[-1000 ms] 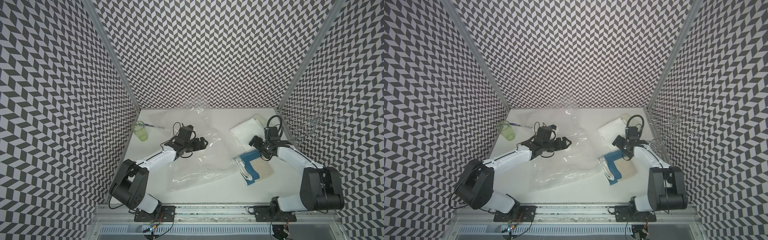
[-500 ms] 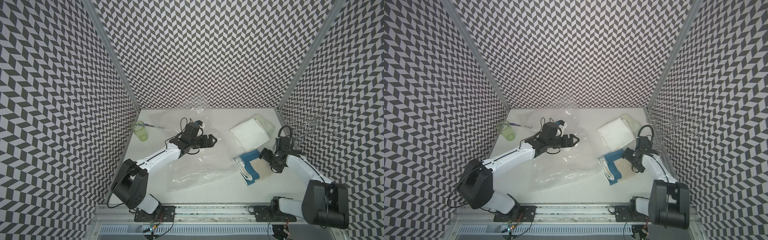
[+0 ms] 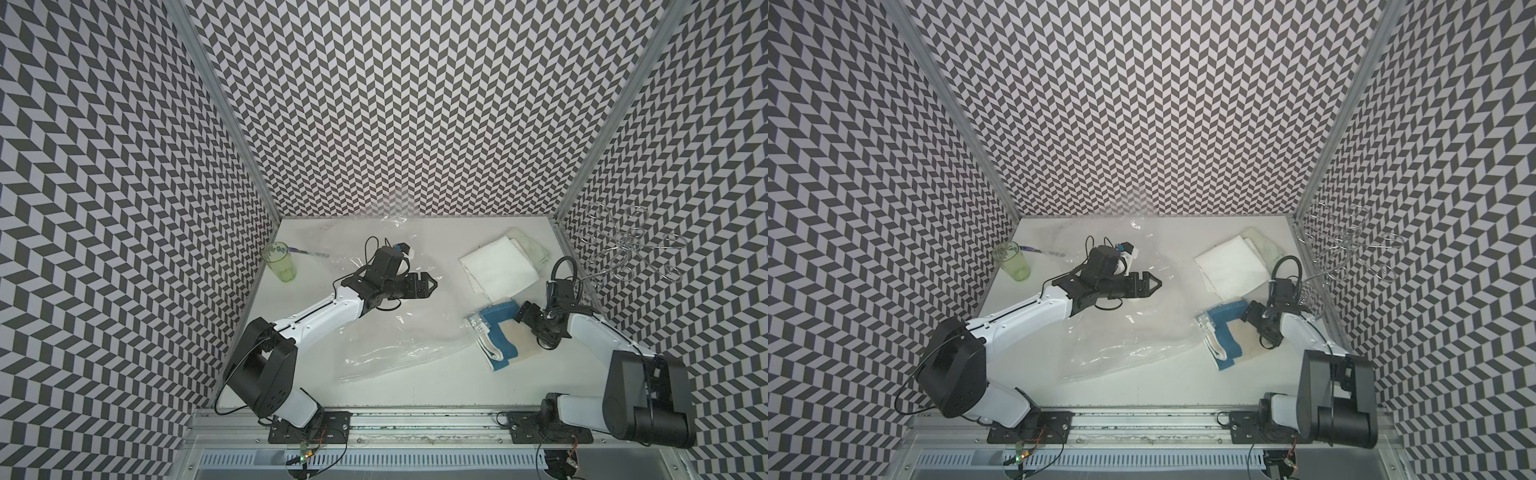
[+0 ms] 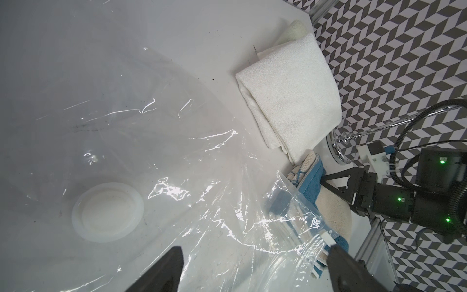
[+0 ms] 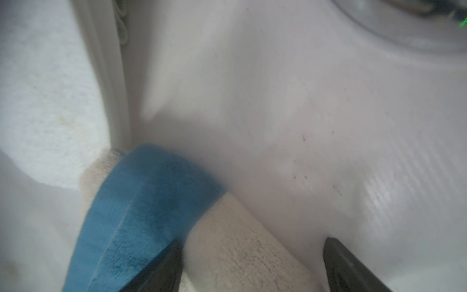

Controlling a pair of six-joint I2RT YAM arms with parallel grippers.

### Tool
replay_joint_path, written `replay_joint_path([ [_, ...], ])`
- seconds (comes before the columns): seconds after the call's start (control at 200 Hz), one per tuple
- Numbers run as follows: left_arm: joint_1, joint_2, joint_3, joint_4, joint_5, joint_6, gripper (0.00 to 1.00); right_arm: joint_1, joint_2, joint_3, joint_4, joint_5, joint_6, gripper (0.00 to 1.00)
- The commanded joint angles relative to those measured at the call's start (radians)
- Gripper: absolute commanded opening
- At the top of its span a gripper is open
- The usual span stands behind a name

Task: Place the folded towel into the vacuum bag
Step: Pick up the towel from the center of the board.

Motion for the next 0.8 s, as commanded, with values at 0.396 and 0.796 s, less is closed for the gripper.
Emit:
replay_joint_path([
  [0.396, -0.017, -0.002, 0.071, -0.019, 0.010, 0.020, 0.91, 0.031, -0.113, -0.080, 0.029, -0.104, 0.031, 0.92],
  [0.796, -0.008, 0.009, 0.078, -0.030, 0.008, 0.045, 0.91, 0.220, -0.180, -0.078, -0.004, 0.130, 0.135, 0.23],
])
